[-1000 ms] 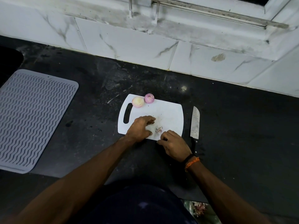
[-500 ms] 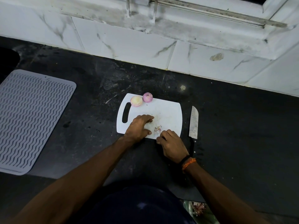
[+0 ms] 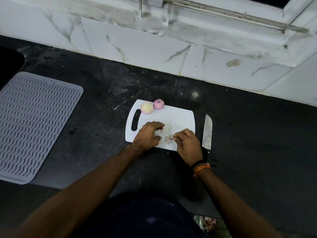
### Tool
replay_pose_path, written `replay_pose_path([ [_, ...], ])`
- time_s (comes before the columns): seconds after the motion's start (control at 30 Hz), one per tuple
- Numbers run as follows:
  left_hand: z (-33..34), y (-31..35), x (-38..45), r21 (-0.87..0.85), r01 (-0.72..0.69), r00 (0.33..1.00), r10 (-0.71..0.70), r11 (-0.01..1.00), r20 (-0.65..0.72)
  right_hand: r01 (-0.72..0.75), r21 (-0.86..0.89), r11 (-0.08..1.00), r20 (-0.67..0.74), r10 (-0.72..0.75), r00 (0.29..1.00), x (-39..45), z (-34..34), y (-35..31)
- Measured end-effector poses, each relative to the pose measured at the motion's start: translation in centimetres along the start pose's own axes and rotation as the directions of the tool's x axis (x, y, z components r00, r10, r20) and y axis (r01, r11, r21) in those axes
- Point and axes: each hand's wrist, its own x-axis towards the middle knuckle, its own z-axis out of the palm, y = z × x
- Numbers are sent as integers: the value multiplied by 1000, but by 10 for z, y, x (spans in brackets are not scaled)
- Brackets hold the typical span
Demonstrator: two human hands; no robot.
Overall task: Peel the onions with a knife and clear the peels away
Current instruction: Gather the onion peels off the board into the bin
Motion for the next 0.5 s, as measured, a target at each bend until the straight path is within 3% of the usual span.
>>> replay_pose_path([
  [0.23, 5, 2, 2, 9, 37, 999, -37, 999, 18, -106, -70, 992, 79, 112, 991, 15, 11, -6],
  [0.4, 6, 3, 4, -98, 32, 999, -33, 995, -10, 13, -62, 998, 152, -4, 988, 9, 16, -21],
  [0.5, 5, 3, 4, -156, 45, 997, -54, 987, -58, -17, -80, 997, 120, 26, 992, 8, 14, -22],
])
